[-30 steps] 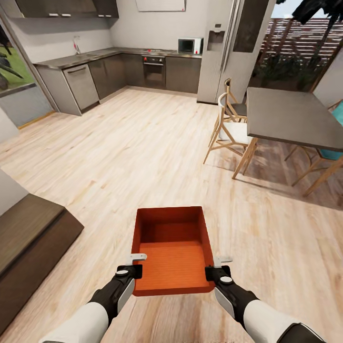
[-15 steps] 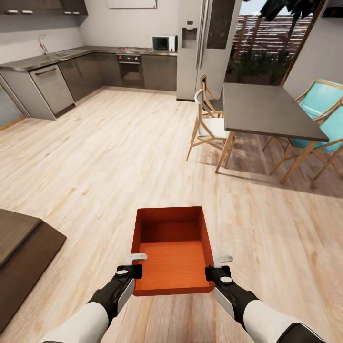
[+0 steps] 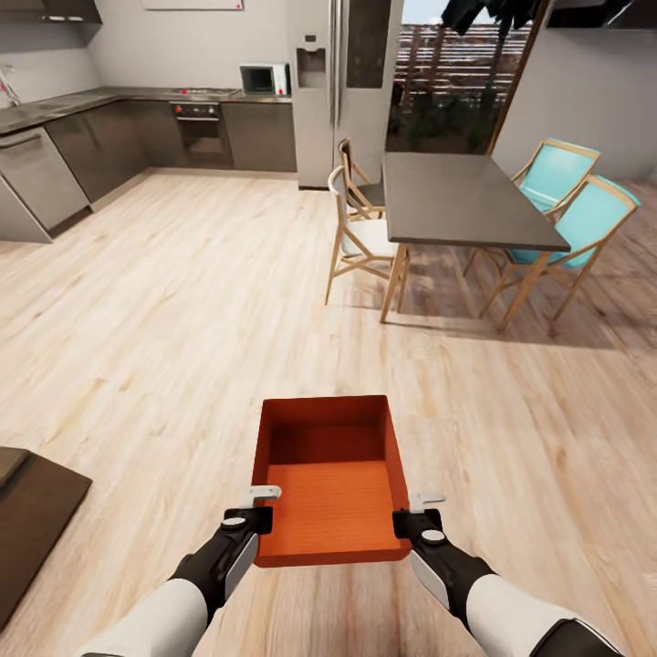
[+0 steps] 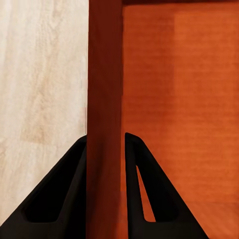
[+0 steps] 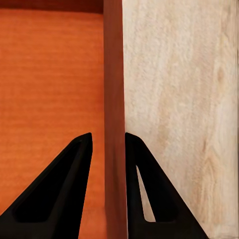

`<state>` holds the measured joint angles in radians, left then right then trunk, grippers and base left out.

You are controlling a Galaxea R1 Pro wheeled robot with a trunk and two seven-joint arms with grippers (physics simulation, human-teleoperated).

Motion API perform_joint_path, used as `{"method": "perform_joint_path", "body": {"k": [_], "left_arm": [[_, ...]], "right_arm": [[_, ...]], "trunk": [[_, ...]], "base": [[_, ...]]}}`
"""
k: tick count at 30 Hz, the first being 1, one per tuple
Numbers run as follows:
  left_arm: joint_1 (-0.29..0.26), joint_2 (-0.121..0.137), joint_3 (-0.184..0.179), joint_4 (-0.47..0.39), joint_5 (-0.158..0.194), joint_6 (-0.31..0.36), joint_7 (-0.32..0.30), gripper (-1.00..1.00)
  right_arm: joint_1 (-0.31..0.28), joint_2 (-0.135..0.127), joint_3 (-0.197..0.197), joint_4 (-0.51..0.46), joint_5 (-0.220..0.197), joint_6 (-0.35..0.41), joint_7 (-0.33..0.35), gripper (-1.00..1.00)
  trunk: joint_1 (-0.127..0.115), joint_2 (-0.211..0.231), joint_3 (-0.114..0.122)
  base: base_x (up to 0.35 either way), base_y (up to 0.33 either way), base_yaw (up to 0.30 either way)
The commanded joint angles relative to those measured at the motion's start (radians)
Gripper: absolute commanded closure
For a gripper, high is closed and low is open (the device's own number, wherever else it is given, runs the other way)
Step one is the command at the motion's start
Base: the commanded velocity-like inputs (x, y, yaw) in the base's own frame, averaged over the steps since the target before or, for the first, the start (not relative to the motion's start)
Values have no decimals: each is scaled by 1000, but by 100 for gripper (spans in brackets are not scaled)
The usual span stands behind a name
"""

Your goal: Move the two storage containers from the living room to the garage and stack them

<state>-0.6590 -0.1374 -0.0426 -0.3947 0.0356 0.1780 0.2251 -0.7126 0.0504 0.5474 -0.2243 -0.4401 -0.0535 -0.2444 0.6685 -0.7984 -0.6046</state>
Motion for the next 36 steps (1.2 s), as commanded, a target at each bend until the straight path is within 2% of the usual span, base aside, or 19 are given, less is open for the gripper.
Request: {"method": "perform_joint_path", "body": {"k": [1,36], "left_arm": [[-1,15,0,-6,-6,7,10,100],[-1,15,-1,-6,-6,8,8,100]], "right_arm": [[-1,-14,13,48,-19,-3,-9,100],[-1,-14,13,48,-19,-2,-9,100]], "trunk": [[0,-1,-1],[0,-1,-20]], "base": [[0,0,-266],[0,0,-258]]}}
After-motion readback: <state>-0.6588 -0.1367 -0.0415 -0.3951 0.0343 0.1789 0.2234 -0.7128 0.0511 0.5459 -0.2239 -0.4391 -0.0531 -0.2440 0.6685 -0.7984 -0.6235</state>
